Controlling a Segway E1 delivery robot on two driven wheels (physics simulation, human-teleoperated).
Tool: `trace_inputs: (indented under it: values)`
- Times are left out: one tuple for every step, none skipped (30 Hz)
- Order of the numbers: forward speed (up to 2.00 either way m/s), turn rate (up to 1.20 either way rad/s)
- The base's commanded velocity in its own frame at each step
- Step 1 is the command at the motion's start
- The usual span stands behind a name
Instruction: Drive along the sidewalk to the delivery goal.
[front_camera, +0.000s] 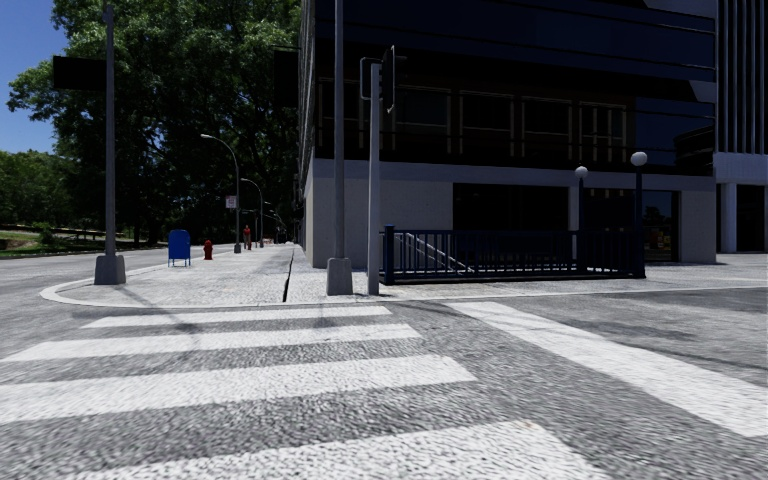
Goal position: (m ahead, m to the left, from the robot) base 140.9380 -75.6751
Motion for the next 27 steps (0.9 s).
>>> trace_inputs:
  values:
    - [0.0, 0.0]
    - [0.0, 0.0]
    - [0.0, 0.0]
    - [0.0, 0.07]
    - [0.3, 0.18]
    - [0.3, 0.18]
    - [0.43, 0.23]
    - [0.48, 0.29]
    - [0.49, 0.33]
    - [0.5, 0.35]
    - [0.5, 0.37]
    - [0.5, 0.37]
    - [0.5, 0.38]
    - [0.5, 0.39]
    - [0.5, 0.4]
    - [0.5, 0.4]
    - [0.5, 0.4]
    - [0.5, 0.4]
    - [0.5, 0.4]
    - [0.5, 0.42]
    - [0.5, 0.42]
    - [0.5, 0.43]
    - [0.5, 0.43]
    - [0.5, 0.43]
    - [0.5, 0.43]
    - [0.5, 0.43]
    - [0.5, 0.43]
